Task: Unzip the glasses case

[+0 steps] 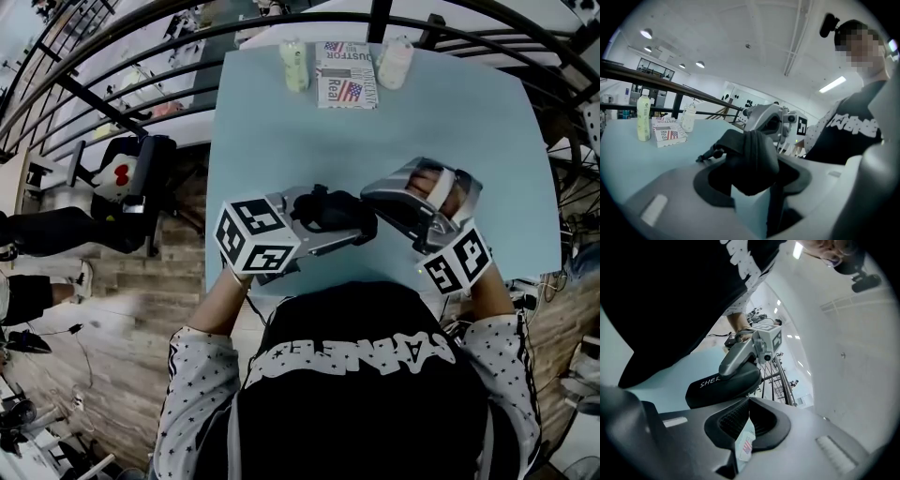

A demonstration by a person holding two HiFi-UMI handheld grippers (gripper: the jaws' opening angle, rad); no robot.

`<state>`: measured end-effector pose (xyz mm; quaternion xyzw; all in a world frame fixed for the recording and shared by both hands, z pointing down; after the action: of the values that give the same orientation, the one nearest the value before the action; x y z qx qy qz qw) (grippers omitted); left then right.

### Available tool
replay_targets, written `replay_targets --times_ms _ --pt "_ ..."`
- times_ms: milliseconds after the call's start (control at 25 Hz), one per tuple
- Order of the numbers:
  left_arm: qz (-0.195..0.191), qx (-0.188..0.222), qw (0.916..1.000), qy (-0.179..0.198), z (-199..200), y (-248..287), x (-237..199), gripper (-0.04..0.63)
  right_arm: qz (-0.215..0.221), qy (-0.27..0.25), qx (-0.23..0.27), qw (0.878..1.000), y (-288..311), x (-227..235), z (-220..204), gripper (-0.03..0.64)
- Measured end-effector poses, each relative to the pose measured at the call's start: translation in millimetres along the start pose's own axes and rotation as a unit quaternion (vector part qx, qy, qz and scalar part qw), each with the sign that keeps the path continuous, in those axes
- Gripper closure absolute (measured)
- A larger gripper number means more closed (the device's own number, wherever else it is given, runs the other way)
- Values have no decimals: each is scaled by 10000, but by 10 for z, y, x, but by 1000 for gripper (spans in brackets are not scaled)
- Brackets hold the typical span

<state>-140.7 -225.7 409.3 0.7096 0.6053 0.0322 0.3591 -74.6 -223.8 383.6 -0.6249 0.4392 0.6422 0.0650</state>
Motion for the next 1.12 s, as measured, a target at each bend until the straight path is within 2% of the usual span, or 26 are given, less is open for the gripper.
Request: replay_targets --times_ms 120,240,520,840,1120 --pt "-9 -66 10000 -24 -36 25 -19 595 -57 -974 -334 9947 38 -45 9 609" --pt "-13 -18 9999 -132 -56 29 -43 595 -68 -1321 -475 9901 76 -50 12 609" --pt "-143 -109 9997 -150 -32 54 -16 595 -177 -1537 -498 9867 47 -35 27 608" --pt "-49 -246 9997 -78 -37 101 34 595 -286 -1736 -538 9829 13 -28 69 607" --pt "-75 -117 9998 -148 -70 91 30 595 -277 -1192 -420 9916 29 -47 66 607"
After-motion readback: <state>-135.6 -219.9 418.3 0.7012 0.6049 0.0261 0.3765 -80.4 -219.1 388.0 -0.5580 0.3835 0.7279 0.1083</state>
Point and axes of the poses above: the fingertips, and each gripper's own axes: y forward along the fingers, x to its right, z out of its top, the point moved 4 cm from there along -y, backward along the fingers, and after that the axes turned 13 degrees about -x, right-handed, at the moved point
